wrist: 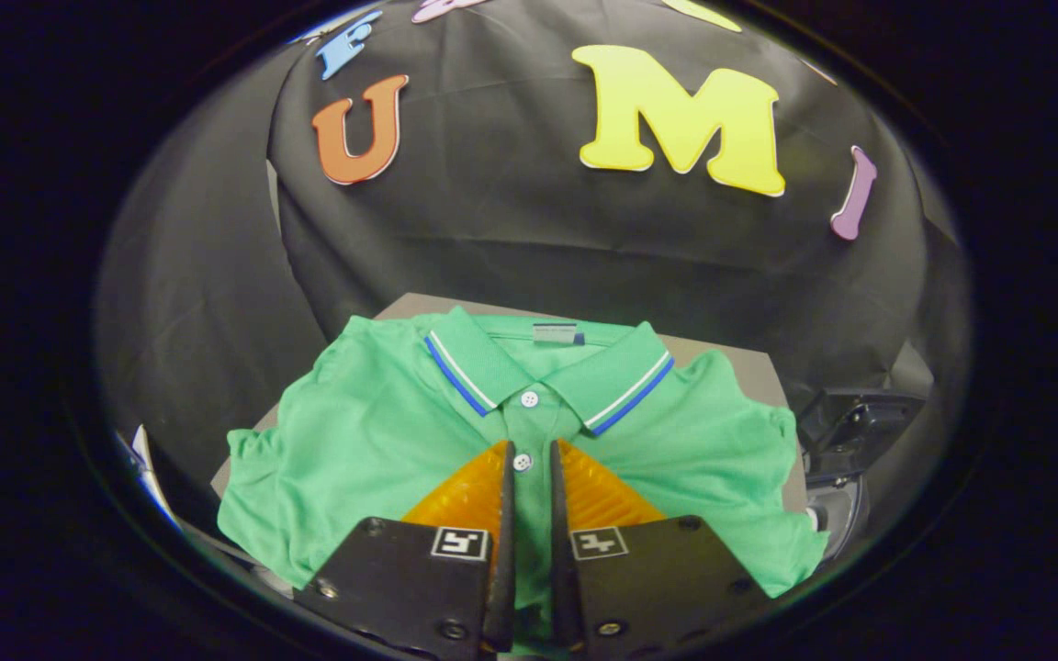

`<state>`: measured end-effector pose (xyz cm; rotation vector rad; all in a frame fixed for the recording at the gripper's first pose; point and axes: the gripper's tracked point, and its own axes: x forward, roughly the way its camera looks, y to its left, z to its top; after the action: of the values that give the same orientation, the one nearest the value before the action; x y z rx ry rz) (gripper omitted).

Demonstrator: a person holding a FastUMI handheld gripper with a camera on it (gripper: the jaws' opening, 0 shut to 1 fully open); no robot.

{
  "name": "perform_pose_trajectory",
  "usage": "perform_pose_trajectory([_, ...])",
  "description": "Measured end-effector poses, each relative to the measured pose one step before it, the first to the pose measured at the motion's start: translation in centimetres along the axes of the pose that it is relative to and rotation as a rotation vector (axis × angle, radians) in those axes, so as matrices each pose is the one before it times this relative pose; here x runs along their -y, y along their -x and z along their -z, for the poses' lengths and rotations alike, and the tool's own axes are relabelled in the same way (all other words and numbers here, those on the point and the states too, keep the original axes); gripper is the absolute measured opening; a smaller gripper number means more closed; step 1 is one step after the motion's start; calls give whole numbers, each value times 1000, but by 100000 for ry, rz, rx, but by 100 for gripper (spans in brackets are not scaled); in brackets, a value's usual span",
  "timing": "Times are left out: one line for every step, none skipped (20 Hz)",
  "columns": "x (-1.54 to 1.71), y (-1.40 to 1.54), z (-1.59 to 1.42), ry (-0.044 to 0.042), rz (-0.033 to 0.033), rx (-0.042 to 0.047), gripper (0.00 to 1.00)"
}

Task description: Put the clothes into the washing machine and then close the washing machine lid.

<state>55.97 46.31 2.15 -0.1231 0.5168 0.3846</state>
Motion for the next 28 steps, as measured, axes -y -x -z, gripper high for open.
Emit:
perform_pose_trajectory([-5,284,-154,-681,-1071,-92,13])
perform_pose_trajectory([-84,264,466,-555,-1180,32,11])
perform_pose_trajectory([51,312,41,-1208,-702,552,8])
perform_pose_trajectory([69,330,211,-865,-447,243,8])
perform_pose_trajectory([19,533,343,-809,-576,-348,7])
perform_pose_trajectory([-176,1008,571,-1657,-1143,744,7])
perform_pose_trajectory([-29,908,30,-1207,-1122,929,7])
perform_pose_trajectory([-4,832,-134,-1105,-1008,1703,7])
perform_pose_trajectory([109,1022,-160,-518,-575,1455,7])
perform_pose_trajectory([129,1122,-162,-412,-833,1712,7])
perform_pose_trajectory([150,1211,-335,-306,-508,1859,7])
perform_pose_trajectory([193,1168,-183,-167,-529,1711,7])
perform_pose_trajectory([434,1205,-428,73,266,1257,7])
perform_pose_trajectory([607,1230,-428,-304,330,2171,7])
perform_pose_trajectory([646,1275,-677,-84,532,2062,7])
perform_pose_trajectory([647,1248,-488,-309,276,1995,7])
perform_pose_trajectory([629,1398,-707,-247,3,1890,7])
perform_pose_trajectory([1014,1388,-801,609,845,2843,7])
perform_pose_trajectory([1046,1345,-1018,1221,803,2902,7])
perform_pose_trajectory([1242,1299,-813,1049,1463,2396,7])
perform_pose_trajectory([1256,1285,-815,-57,1260,2050,7])
perform_pose_trajectory([1111,1251,-733,-878,1025,2109,7])
perform_pose_trajectory([1392,1055,-929,-791,1497,1647,7])
perform_pose_trajectory([1469,1119,-776,-1041,1479,2116,7])
perform_pose_trajectory([1333,971,-973,-1216,1087,2136,7])
perform_pose_trajectory([1252,867,-795,-628,1072,1139,7])
perform_pose_trajectory([1405,825,-863,-613,1537,1751,7])
perform_pose_trajectory([1408,593,-829,251,1512,1416,7])
